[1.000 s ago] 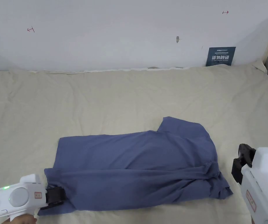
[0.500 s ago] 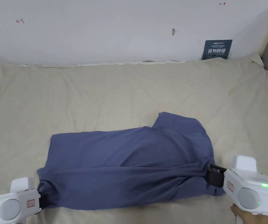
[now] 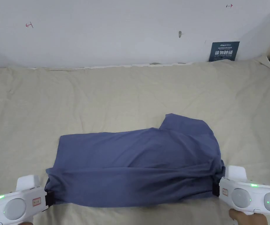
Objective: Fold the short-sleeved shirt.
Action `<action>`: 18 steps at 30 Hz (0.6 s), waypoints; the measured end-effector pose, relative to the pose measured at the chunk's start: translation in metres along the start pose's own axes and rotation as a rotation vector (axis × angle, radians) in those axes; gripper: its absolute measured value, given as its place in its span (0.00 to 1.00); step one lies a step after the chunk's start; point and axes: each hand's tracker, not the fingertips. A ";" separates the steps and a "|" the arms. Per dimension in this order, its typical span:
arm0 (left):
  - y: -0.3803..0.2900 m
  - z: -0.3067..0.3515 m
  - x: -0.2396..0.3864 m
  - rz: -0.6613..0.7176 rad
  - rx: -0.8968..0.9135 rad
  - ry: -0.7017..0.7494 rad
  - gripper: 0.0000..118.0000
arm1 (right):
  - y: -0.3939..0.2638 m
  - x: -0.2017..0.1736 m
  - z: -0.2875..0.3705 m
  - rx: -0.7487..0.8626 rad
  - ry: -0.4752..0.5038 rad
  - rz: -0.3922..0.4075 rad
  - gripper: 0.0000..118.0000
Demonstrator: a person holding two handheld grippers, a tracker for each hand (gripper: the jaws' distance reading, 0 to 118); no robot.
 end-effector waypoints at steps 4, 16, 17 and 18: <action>-0.008 0.019 -0.006 0.011 0.027 -0.021 0.07 | -0.008 0.001 0.055 0.055 0.011 0.037 0.12; -0.099 0.046 -0.029 0.014 -0.110 0.003 0.07 | -0.108 0.057 0.097 -0.055 0.048 -0.046 0.12; -0.105 0.043 -0.031 0.016 -0.124 0.006 0.07 | -0.118 0.058 0.092 -0.078 0.045 -0.049 0.12; -0.110 0.039 -0.032 0.019 -0.135 0.013 0.07 | -0.125 0.059 0.087 -0.092 0.043 -0.053 0.12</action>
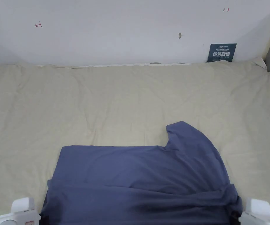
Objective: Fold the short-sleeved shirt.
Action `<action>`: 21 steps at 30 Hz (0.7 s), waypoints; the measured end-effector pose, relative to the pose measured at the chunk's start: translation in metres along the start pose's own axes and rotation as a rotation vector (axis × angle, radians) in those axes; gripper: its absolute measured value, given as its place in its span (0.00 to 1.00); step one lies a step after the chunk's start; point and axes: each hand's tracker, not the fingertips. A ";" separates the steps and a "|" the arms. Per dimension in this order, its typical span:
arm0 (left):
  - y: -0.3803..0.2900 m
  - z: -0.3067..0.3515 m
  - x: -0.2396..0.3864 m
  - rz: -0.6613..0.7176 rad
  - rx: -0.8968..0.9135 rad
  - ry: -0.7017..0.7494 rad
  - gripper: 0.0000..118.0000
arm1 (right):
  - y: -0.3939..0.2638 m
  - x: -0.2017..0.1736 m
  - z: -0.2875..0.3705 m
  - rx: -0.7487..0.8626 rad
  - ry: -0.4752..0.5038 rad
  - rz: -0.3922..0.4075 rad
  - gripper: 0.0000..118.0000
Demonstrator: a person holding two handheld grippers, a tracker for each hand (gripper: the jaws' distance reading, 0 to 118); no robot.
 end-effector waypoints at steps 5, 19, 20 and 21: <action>-0.006 -0.004 0.008 0.007 -0.018 0.035 0.07 | -0.011 -0.003 -0.007 -0.003 -0.005 -0.035 0.12; 0.054 0.154 0.089 -0.088 0.656 -0.105 0.95 | 0.090 -0.057 0.153 0.595 0.062 0.074 0.88; 0.057 0.164 0.096 -0.089 0.714 -0.106 0.95 | 0.096 -0.063 0.165 0.645 0.063 0.085 0.88; 0.060 0.172 0.103 -0.092 0.755 -0.099 0.95 | 0.099 -0.069 0.171 0.687 0.061 0.098 0.89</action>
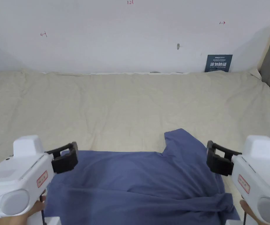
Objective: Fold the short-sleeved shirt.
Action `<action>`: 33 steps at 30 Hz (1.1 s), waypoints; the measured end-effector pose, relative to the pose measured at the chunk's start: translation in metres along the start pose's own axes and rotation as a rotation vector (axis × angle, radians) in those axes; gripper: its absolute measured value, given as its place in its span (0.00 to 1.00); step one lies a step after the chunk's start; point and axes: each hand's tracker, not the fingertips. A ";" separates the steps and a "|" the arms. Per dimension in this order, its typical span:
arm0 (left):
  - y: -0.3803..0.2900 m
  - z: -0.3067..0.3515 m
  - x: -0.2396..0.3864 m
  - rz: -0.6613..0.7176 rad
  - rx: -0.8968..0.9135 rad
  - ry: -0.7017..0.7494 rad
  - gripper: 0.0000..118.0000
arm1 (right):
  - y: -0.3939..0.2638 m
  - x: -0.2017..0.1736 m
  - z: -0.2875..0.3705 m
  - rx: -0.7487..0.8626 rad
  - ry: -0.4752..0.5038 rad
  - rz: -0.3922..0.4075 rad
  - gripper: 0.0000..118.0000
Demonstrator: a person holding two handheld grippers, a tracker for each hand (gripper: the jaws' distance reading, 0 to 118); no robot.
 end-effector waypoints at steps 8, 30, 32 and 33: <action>0.012 0.007 0.032 -0.056 0.153 0.066 0.52 | 0.020 -0.034 0.019 0.183 -0.076 0.105 0.59; 0.025 -0.172 -0.008 -0.113 -0.284 -0.028 0.00 | 0.025 -0.040 -0.065 0.106 -0.034 0.085 0.01; 0.017 -0.209 -0.015 -0.101 -0.368 -0.063 0.00 | 0.023 -0.040 -0.079 0.086 -0.038 0.086 0.01; 0.012 -0.224 -0.018 -0.094 -0.408 -0.065 0.00 | 0.022 -0.040 -0.085 0.071 -0.043 0.090 0.01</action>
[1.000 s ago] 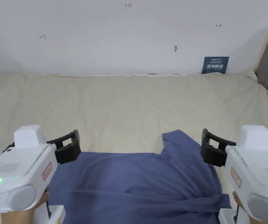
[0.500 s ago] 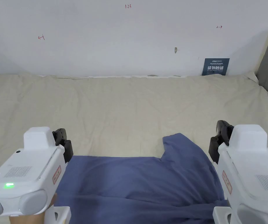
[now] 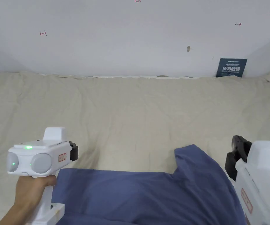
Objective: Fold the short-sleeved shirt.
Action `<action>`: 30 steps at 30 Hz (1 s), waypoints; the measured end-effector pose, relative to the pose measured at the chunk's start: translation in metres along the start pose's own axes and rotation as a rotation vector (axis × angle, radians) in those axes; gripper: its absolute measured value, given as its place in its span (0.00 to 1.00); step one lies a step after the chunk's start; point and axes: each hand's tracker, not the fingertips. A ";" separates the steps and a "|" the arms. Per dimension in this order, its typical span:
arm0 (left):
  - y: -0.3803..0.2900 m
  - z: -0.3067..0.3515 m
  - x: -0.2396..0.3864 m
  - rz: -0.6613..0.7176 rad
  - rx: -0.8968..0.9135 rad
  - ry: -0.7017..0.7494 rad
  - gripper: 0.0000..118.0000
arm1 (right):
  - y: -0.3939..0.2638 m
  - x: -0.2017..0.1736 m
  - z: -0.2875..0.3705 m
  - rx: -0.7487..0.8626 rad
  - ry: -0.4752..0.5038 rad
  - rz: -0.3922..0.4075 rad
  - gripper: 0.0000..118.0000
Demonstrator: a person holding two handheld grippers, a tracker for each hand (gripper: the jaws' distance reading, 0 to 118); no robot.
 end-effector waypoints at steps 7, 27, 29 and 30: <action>-0.010 -0.099 -0.031 0.033 -0.186 0.020 0.14 | -0.018 0.003 -0.043 -0.095 -0.018 -0.012 0.01; -0.048 -0.118 -0.031 0.091 -0.220 0.089 0.02 | -0.079 0.052 -0.173 -0.467 0.008 -0.047 0.64; -0.042 -0.098 -0.033 0.129 -0.161 0.052 0.02 | -0.088 0.060 -0.205 -0.518 0.023 -0.081 0.83; -0.040 -0.090 -0.033 0.130 -0.155 0.040 0.02 | -0.093 0.063 -0.218 -0.581 0.031 -0.112 0.90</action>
